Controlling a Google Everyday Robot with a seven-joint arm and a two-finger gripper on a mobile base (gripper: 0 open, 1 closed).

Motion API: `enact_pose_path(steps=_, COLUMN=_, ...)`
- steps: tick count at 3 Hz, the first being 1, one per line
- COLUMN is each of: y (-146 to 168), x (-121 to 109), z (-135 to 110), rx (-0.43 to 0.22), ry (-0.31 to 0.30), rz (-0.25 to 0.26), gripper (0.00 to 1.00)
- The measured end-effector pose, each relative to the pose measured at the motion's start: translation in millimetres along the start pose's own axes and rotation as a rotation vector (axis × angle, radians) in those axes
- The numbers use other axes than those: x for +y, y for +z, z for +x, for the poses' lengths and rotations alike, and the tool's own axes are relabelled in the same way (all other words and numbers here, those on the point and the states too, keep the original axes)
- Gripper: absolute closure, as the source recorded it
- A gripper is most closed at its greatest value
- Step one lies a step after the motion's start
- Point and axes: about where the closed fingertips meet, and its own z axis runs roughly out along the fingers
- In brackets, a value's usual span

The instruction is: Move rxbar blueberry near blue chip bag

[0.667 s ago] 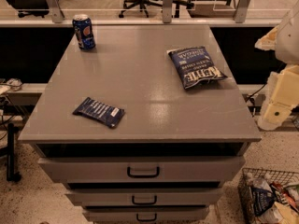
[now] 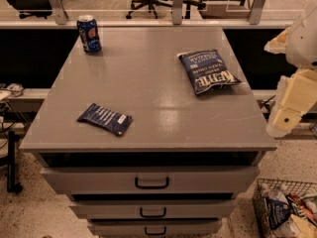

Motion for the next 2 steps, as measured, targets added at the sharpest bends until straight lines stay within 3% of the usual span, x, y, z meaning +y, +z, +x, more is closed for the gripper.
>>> enact_pose_path(steps=1, y=26, x=9, z=-42, rx=-0.115, ry=-0.027, rz=-0.057, gripper=0.00)
enact_pose_path(steps=2, y=61, x=33, z=-116, rx=-0.276, ry=-0.073, rz=-0.154, gripper=0.00)
